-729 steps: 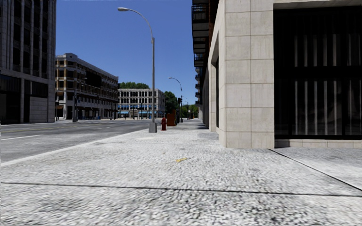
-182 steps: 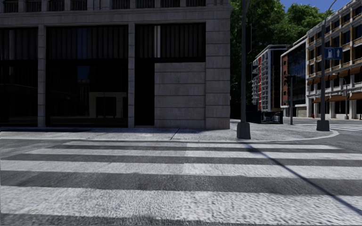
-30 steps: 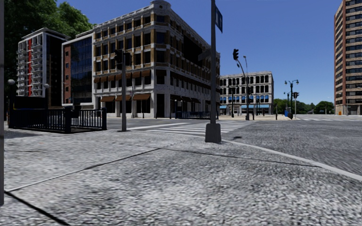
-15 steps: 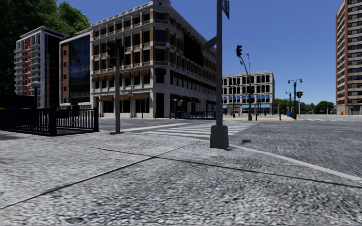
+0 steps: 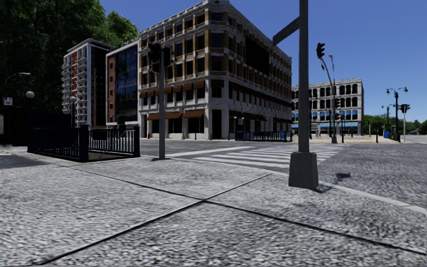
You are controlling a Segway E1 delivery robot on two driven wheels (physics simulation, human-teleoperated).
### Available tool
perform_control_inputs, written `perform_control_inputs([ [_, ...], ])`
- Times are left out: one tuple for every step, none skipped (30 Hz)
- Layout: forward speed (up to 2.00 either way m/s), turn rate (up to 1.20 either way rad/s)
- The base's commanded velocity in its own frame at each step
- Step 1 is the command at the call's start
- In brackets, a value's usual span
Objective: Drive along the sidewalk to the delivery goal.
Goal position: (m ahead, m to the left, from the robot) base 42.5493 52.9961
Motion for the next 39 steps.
perform_control_inputs([
  [1.59,0.81],
  [1.59,0.81],
  [1.59,0.81],
  [1.59,0.81],
  [1.59,0.81],
  [1.59,0.81],
  [1.59,0.8],
  [1.59,0.8],
  [1.59,0.8],
  [1.59,0.79],
  [1.59,0.76],
  [1.59,0.69],
  [1.59,0.69],
  [1.59,0.51],
  [1.59,0.43],
  [1.59,0.35],
  [1.59,0.24],
  [1.59,0.21],
  [1.59,0.21],
  [1.59,0.17],
  [1.59,0.17],
  [1.59,0.15],
  [1.59,0.15],
  [1.59,0.15],
  [1.59,0.15],
  [1.59,0.15],
  [1.59,0.17],
  [1.59,0.32],
  [1.59,0.56],
  [1.59,0.56],
  [1.59,0.98],
  [1.59,1.06],
  [1.59,1.08],
  [1.59,1.08],
  [1.59,1.09],
  [1.59,1.09],
  [1.59,1.09],
  [1.59,1.09],
  [1.59,1.09],
])
